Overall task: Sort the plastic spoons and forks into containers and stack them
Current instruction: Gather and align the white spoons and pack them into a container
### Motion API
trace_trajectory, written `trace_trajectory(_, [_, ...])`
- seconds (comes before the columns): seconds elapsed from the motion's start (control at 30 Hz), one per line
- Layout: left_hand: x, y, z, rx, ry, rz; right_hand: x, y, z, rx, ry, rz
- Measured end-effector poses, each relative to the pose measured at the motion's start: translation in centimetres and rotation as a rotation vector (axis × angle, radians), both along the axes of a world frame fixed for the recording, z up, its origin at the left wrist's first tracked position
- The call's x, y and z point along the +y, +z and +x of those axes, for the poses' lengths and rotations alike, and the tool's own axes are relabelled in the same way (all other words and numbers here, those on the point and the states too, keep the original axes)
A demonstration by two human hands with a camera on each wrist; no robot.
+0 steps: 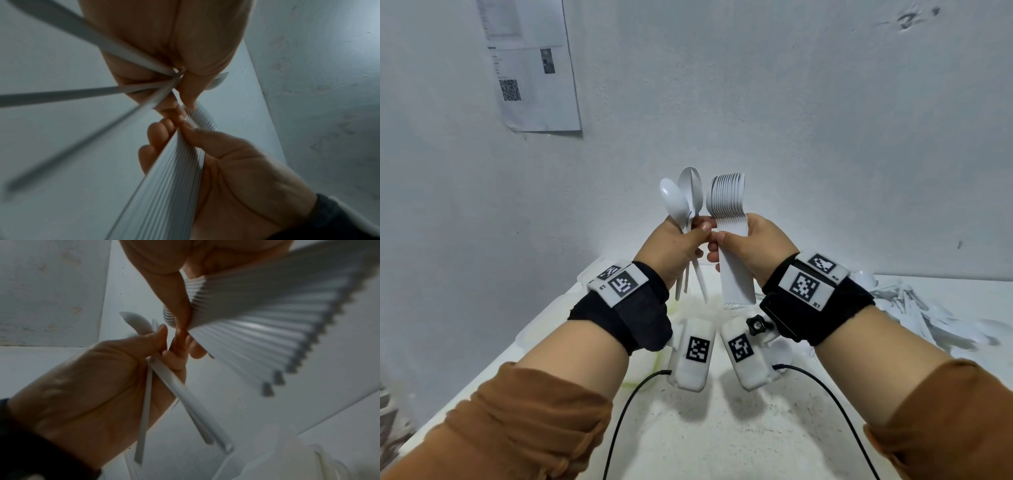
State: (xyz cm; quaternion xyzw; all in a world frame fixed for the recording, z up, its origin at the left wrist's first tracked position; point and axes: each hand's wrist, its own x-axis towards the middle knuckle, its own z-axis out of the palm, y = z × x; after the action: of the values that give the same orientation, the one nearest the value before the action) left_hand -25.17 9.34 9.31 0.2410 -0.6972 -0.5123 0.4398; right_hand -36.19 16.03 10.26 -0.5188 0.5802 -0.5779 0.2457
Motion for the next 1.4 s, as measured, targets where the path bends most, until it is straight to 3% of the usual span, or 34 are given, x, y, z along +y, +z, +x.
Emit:
trace_trajectory(0.5, [0.5,0.7,0.2,0.060,-0.007,0.120,0.0,-0.2,-0.9,-0.124,-0.058,-0.048])
trace_trajectory(0.83, [0.2,1.4,-0.3,-0.023,0.070,0.099,0.7,0.7,-0.6,-0.108,-0.012,-0.100])
trace_trajectory(1.1, [0.6,1.6,-0.8,0.053,0.038,0.211,0.8,0.8,-0.1,-0.056,0.027,-0.098])
trace_trajectory(1.4, [0.4,1.3,-0.9,0.032,-0.010,0.106,1.1,1.1,0.6,-0.014,0.030,-0.075])
